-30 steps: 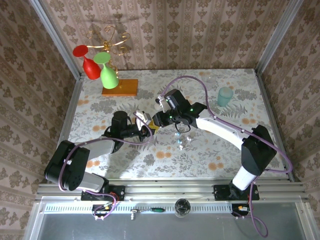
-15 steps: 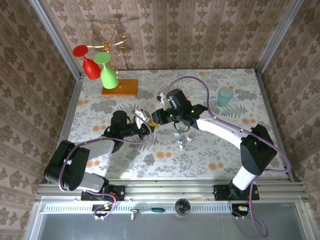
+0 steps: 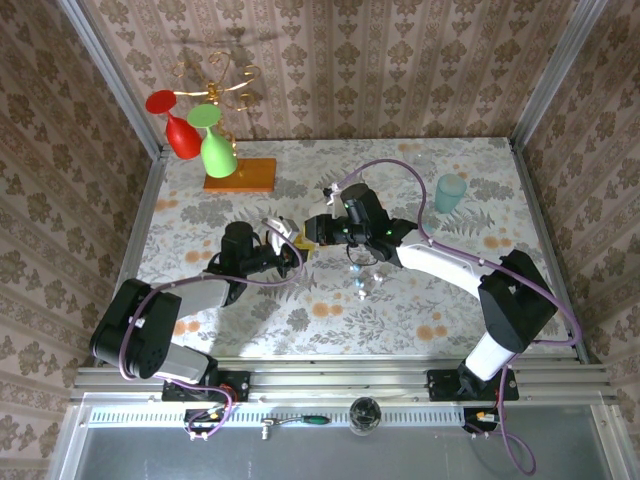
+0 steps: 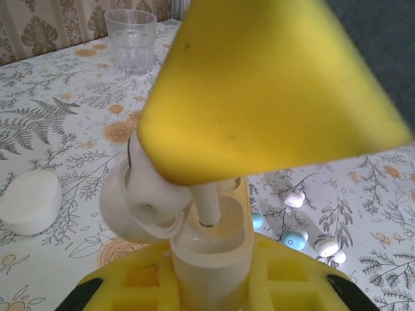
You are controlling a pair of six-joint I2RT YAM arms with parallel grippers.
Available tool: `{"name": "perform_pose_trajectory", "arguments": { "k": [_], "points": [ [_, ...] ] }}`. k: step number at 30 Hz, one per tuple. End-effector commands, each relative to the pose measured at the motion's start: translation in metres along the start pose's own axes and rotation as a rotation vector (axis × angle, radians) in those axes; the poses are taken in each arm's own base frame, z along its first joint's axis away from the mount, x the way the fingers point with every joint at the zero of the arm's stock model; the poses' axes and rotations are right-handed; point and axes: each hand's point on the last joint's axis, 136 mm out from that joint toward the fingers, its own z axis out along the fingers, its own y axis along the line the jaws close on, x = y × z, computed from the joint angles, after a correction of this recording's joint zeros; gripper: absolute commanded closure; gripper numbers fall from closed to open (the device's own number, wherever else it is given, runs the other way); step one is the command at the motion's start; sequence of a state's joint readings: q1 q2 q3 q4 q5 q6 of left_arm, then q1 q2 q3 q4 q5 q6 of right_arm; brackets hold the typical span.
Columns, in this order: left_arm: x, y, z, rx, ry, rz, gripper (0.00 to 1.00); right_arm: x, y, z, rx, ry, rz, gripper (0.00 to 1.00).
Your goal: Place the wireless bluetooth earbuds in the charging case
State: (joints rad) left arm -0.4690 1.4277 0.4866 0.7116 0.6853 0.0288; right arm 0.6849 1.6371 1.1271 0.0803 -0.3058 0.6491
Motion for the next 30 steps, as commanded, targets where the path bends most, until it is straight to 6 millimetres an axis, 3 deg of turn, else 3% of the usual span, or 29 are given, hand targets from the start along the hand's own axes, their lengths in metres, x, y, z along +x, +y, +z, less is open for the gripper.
{"name": "perform_pose_trajectory", "arguments": {
  "k": [1,9,18,23,30],
  "points": [
    [-0.025,0.000,-0.002,0.006,-0.090,0.056,1.00,0.005,0.003,0.002,-0.031,0.010,0.043,0.78],
    [-0.029,0.007,-0.002,-0.032,-0.095,0.047,1.00,0.014,0.005,0.007,-0.009,0.040,0.008,0.77],
    [-0.036,0.006,-0.006,-0.044,-0.117,0.053,1.00,0.020,-0.009,0.010,0.060,0.047,-0.008,0.77],
    [-0.034,0.004,-0.007,-0.039,-0.108,0.052,1.00,0.010,-0.006,0.000,0.083,0.016,-0.034,0.65],
    [-0.029,0.009,-0.008,-0.045,-0.096,0.049,1.00,-0.004,0.008,-0.015,0.068,-0.018,-0.078,0.60]
  ]
}}
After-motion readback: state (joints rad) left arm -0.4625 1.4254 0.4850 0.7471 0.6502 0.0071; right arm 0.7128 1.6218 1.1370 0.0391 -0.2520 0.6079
